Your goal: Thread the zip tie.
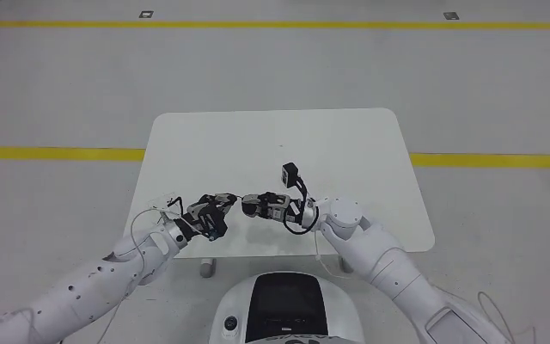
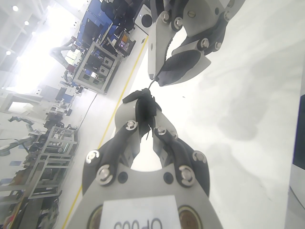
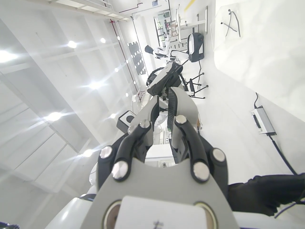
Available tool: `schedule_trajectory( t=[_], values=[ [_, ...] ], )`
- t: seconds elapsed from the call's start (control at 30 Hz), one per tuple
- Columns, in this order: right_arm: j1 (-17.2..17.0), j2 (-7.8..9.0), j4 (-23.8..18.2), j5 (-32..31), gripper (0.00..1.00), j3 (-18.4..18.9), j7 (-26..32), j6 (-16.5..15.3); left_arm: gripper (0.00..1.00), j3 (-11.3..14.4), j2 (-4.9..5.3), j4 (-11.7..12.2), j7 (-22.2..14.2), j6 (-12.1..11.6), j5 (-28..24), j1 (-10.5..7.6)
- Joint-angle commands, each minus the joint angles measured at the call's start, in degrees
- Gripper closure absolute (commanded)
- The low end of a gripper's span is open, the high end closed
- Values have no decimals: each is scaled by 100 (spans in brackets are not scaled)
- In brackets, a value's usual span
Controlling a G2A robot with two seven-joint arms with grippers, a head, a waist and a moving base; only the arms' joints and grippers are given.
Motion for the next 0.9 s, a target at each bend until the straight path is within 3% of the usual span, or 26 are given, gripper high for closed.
schedule_trajectory(
  t=[0.0,0.63,0.87],
  values=[
    [0,-6,10,-10,89,4,4,-18,100,0,0,0,0,0,0,0],
    [-38,-44,-18,-148,93,62,-58,-4,100,0,0,0,0,0,0,0],
    [-62,-54,-30,-152,87,96,-57,-8,100,0,0,0,0,0,0,0]
  ],
)
